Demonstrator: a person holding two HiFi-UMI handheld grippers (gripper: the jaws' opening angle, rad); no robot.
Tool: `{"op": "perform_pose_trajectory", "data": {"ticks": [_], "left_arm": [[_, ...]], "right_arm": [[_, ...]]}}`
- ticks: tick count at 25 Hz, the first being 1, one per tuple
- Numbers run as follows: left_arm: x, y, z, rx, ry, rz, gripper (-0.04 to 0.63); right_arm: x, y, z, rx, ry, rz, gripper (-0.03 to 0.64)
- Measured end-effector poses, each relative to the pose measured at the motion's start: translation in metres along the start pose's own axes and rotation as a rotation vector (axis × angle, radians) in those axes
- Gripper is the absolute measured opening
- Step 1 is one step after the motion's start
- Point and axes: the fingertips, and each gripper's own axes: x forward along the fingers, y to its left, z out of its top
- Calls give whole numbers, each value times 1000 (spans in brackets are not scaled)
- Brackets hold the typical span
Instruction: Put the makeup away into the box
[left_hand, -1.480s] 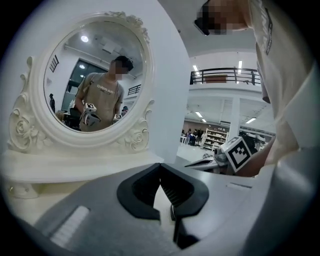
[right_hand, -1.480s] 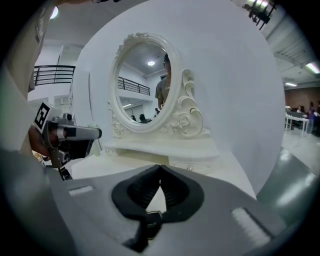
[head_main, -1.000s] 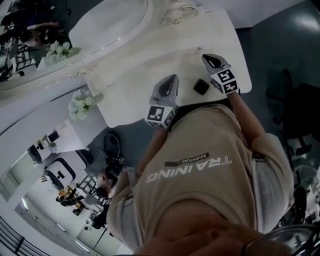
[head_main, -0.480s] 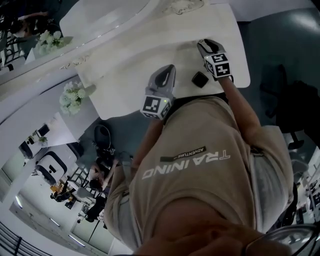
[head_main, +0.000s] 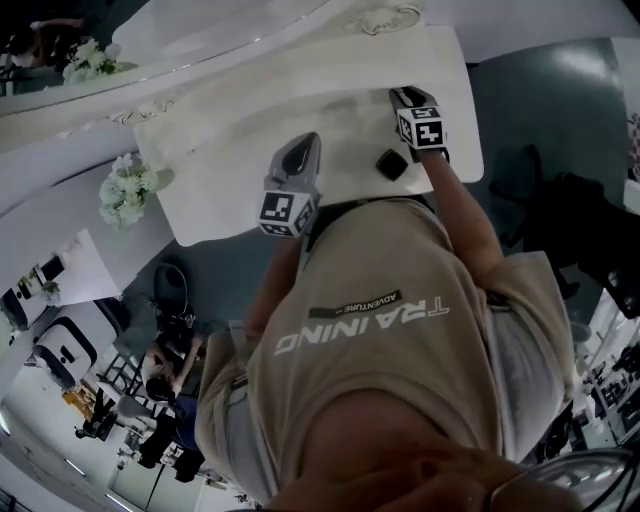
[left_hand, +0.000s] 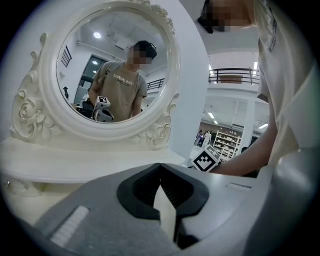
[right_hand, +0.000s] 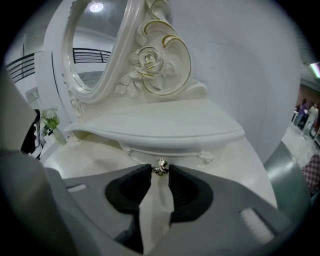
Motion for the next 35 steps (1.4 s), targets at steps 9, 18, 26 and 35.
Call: {"op": "perform_pose_trajectory", "data": {"ticks": [9, 18, 26, 35], "left_arm": [[-33, 11, 12, 7, -61, 25, 6], [-59, 7, 9, 4, -85, 36, 6], [-77, 5, 6, 6, -95, 46, 6], [-80, 5, 5, -31, -114, 38, 6]], "right_arm": [[-5, 9, -8, 26, 43, -25, 109], [-23, 16, -22, 79, 37, -58, 103], [-33, 22, -39, 79, 54, -62, 103], [-46, 29, -55, 74, 66, -56, 103]]}}
